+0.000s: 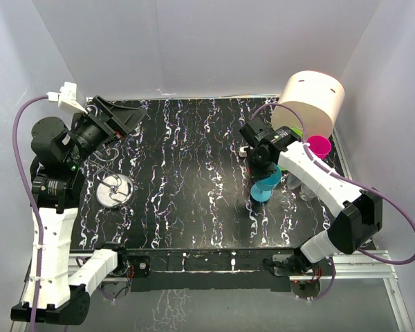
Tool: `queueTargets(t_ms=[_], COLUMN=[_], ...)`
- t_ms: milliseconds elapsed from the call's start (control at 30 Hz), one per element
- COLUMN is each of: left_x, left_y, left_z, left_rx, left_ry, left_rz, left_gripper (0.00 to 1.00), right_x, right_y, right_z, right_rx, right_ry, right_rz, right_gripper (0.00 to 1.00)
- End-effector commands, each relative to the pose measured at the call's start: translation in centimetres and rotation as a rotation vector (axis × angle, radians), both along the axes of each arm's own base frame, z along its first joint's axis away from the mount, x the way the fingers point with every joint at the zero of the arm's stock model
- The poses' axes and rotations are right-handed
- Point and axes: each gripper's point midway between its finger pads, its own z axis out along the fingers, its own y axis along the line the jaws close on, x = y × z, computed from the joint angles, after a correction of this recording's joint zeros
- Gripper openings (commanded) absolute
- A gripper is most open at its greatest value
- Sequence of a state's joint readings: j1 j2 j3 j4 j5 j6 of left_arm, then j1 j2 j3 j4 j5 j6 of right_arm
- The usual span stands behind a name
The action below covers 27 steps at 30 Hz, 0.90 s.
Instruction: Take the wine glass off the wine glass rack
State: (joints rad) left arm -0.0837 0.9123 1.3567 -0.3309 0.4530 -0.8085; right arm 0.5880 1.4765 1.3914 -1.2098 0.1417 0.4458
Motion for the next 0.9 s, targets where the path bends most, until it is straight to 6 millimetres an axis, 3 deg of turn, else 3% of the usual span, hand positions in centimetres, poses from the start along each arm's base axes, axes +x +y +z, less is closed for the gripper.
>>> queueTargets(t_ms=[0, 433, 567, 667, 800, 867], left_x=[-1.1, -0.4, -0.1, 0.1, 0.5, 0.8], left_y=[0.2, 0.3, 0.2, 0.3, 0.9, 1.6], left_z=[1.3, 0.7, 0.6, 0.6, 1.1, 1.6], left_rx=[0.035, 0.035, 0.035, 0.052, 0.104, 0.14], left_ry=[-0.045, -0.027, -0.022, -0.021, -0.044, -0.061], left_rz=[0.005, 0.011, 0.007, 0.014, 0.046, 0.079], left_gripper=[0.99, 0.99, 0.99, 0.99, 0.99, 0.99], right_x=[2.0, 1.5, 2.0, 2.6, 3.9, 4.4], right_y=[0.2, -0.8, -0.5, -0.6, 0.4, 0.8], right_z=[0.6, -1.0, -0.2, 1.8, 7.1, 10.4], right_rx=[0.033, -0.016, 0.001, 0.008, 0.103, 0.16], right_ry=[-0.079, -0.053, -0.082, -0.135, -0.296, -0.41], right_rz=[0.006, -0.002, 0.001, -0.002, 0.05, 0.082], right_gripper=[0.0, 0.01, 0.24, 0.42, 0.63, 0.86])
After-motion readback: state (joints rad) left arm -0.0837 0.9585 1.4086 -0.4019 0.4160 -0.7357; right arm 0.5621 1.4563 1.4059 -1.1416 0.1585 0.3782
